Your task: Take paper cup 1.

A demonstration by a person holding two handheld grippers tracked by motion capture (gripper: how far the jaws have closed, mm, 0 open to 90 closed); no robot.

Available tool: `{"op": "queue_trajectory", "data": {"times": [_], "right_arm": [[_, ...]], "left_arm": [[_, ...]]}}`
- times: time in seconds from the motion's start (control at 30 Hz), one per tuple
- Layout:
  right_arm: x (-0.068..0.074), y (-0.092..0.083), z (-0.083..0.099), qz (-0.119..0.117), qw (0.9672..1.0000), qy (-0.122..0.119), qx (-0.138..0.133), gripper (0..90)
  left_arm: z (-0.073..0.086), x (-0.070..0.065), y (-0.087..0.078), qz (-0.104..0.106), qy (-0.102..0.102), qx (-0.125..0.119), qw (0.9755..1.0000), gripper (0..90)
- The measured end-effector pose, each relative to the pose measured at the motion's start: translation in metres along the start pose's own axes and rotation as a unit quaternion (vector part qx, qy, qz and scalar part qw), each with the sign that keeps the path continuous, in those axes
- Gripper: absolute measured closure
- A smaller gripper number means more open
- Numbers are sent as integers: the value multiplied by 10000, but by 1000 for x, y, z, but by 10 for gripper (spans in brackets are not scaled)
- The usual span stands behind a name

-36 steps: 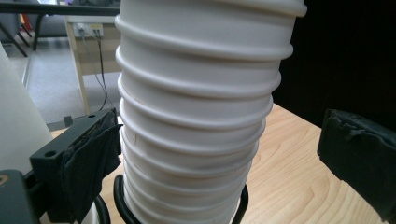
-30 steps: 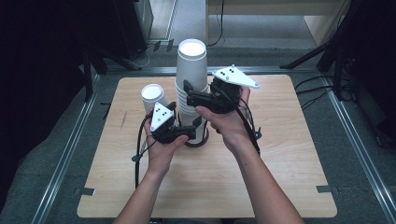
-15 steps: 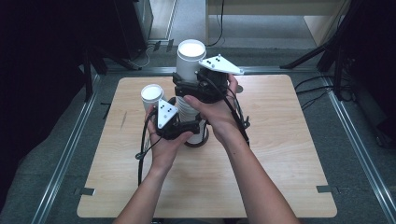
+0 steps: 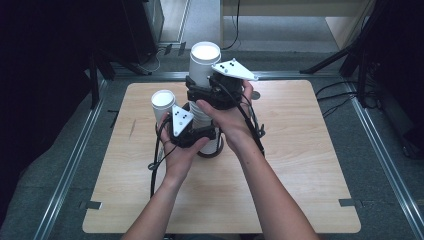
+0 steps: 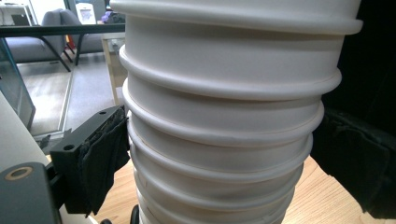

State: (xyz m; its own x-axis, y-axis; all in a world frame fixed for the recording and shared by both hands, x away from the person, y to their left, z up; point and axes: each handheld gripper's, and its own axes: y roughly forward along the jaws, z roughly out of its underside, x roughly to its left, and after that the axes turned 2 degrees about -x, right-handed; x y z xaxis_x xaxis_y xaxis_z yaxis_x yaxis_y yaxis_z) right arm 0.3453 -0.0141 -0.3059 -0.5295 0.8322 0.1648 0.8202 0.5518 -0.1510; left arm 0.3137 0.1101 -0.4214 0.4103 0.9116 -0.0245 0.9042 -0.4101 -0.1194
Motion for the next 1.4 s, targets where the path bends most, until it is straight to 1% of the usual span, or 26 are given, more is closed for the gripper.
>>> {"op": "queue_trajectory", "data": {"times": [0.1,0.2,0.27,0.4,0.53,0.73,0.8,1.03,1.13,1.4], "right_arm": [[0,-1,-2,-9,9999,36,-96,123],[1,-2,-4,2,9998,4,-174,123],[2,-2,-6,33,9998,-16,-190,123],[3,-1,-8,48,9998,18,-215,121],[3,-1,-10,64,9996,3,-276,122],[5,-2,-12,81,9993,-94,-366,126],[6,-2,-12,134,9990,-155,-405,128],[6,-2,-14,84,9989,-152,-439,130],[6,-3,-16,63,9987,-108,-493,130],[7,-4,-21,33,9983,-123,-568,132]], "left_arm": [[0,0,0,6,8,14,10000,59],[0,0,0,3,-25,-19,10000,60],[1,1,-1,12,3,-7,10000,61],[1,1,-1,21,-3,-12,10000,62],[1,1,0,20,-6,-19,10000,62],[1,1,0,18,-22,-32,10000,63],[1,1,-1,17,-6,-20,10000,63],[1,1,-1,24,-7,-23,10000,63],[1,1,-1,22,-5,-26,10000,63],[1,1,-1,21,0,-25,10000,63]]}}
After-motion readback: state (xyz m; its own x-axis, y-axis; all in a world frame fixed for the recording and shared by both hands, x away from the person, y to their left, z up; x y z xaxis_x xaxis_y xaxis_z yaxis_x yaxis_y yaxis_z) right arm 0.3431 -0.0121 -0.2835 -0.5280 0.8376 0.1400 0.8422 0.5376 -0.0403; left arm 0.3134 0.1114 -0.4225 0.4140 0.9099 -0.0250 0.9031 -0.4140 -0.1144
